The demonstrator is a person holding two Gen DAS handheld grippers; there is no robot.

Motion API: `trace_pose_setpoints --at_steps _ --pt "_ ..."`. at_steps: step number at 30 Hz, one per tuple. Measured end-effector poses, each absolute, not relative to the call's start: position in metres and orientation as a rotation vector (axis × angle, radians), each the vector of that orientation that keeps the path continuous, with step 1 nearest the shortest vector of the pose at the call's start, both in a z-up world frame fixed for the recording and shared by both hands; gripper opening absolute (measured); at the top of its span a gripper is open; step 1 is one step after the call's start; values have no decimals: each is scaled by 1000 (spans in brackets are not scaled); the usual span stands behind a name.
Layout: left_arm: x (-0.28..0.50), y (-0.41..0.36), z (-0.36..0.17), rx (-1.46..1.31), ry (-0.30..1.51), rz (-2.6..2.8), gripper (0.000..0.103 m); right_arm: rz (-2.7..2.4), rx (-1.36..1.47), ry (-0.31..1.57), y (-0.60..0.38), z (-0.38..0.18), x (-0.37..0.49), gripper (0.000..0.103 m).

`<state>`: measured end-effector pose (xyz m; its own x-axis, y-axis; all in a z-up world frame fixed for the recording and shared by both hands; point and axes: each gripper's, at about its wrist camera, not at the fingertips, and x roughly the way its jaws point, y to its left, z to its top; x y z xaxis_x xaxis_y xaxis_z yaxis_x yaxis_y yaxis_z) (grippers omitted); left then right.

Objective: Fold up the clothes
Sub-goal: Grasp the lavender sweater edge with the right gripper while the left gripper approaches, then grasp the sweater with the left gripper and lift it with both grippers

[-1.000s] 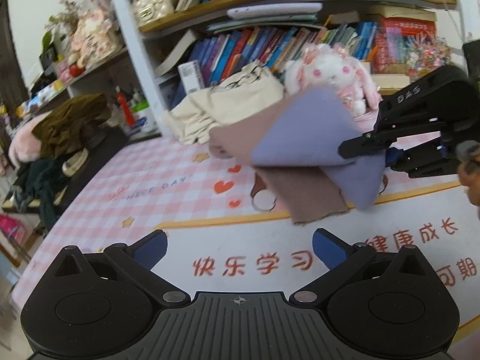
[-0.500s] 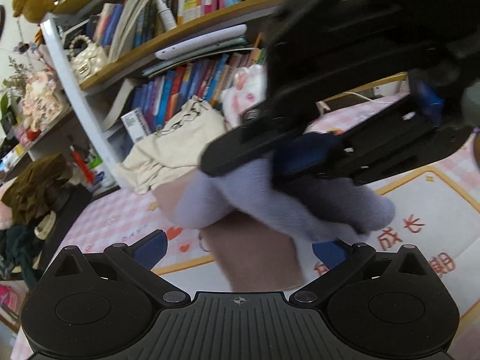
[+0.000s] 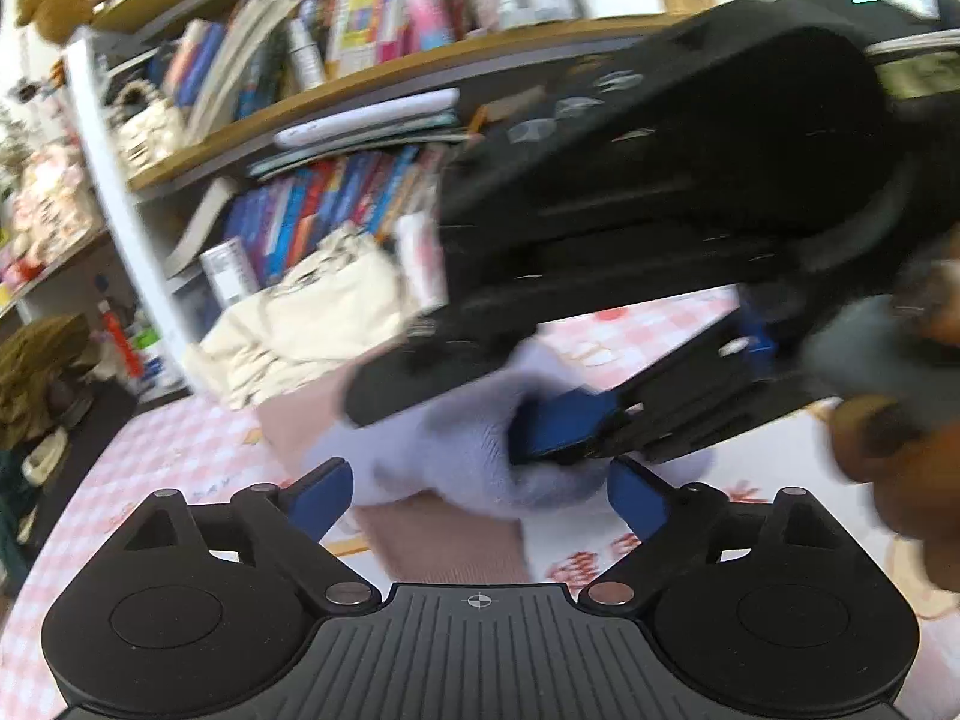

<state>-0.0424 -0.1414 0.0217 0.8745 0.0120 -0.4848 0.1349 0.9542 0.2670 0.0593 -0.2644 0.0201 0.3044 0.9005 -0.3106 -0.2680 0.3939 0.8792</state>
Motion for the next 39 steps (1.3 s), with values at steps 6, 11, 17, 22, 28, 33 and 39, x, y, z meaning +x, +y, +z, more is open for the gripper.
trace_pose_setpoints --at_steps 6,11,17,22,28,33,39 --pt "-46 -150 20 331 513 -93 92 871 847 987 -271 16 61 51" --pt "-29 -136 8 274 630 -5 41 871 872 979 -277 14 57 50" --pt "-26 -111 5 125 717 13 9 691 923 1018 -297 -13 51 49" --pt "-35 -105 15 98 682 15 9 509 1133 1080 -322 -54 54 48" --pt "-38 -105 29 150 636 -10 9 418 1260 1149 -323 -80 62 32" --pt "-45 -110 71 199 491 -86 8 459 1191 1000 -333 -44 64 12" --pt "-54 -116 121 256 316 -176 7 639 1128 646 -359 55 81 11"
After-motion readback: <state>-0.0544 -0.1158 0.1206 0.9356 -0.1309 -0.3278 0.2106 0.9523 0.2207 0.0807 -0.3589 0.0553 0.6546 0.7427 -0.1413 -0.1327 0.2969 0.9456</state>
